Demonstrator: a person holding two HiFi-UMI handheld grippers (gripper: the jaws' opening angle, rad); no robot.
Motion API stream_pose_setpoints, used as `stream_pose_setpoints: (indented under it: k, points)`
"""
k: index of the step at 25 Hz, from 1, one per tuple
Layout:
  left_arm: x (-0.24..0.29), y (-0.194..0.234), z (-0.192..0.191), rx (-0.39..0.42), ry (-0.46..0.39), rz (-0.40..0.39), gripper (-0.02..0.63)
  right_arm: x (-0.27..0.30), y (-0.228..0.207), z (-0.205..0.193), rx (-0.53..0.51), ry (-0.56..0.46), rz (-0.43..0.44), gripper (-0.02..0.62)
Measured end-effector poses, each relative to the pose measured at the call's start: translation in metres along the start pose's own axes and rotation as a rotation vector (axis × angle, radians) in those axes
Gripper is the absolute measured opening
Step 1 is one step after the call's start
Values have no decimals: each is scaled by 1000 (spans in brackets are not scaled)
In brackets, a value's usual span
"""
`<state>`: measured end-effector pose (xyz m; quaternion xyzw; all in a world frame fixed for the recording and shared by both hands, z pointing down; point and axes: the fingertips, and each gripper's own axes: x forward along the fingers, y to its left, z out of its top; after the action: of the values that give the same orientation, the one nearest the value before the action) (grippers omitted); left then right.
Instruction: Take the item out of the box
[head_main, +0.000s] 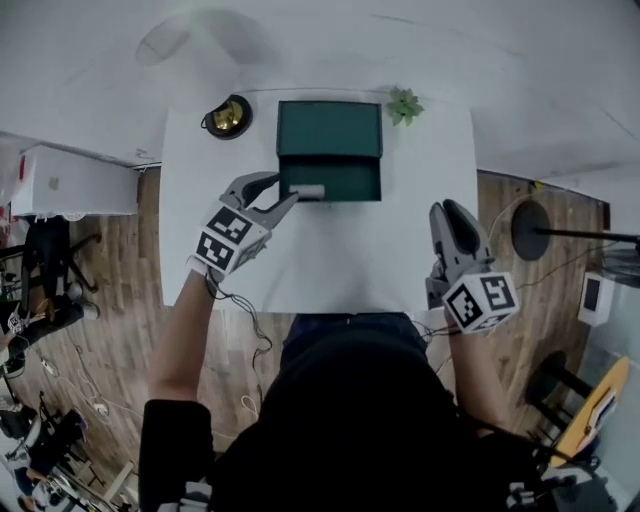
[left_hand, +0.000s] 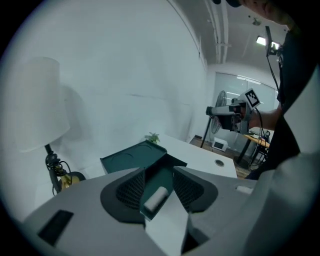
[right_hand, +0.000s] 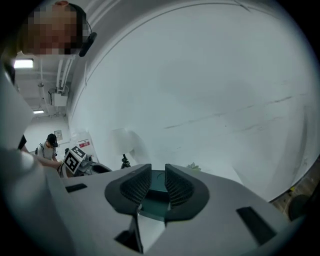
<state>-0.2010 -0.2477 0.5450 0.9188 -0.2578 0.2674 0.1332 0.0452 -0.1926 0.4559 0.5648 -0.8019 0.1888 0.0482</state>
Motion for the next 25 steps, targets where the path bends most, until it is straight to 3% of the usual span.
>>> stream_pose_setpoints:
  k: [6, 13, 20, 25]
  points:
    - [53, 0, -15, 87, 172, -128, 170, 6, -22, -26, 35, 35, -12, 87]
    - [98, -3, -56, 278, 514, -291, 170, 18, -49, -48, 98, 67, 9, 81]
    - [123, -5, -91, 445, 792, -462, 170, 26, -79, -66, 153, 100, 4, 74]
    - [138, -10, -98, 518, 865, -517, 170, 31, -80, -80, 180, 120, 11, 72]
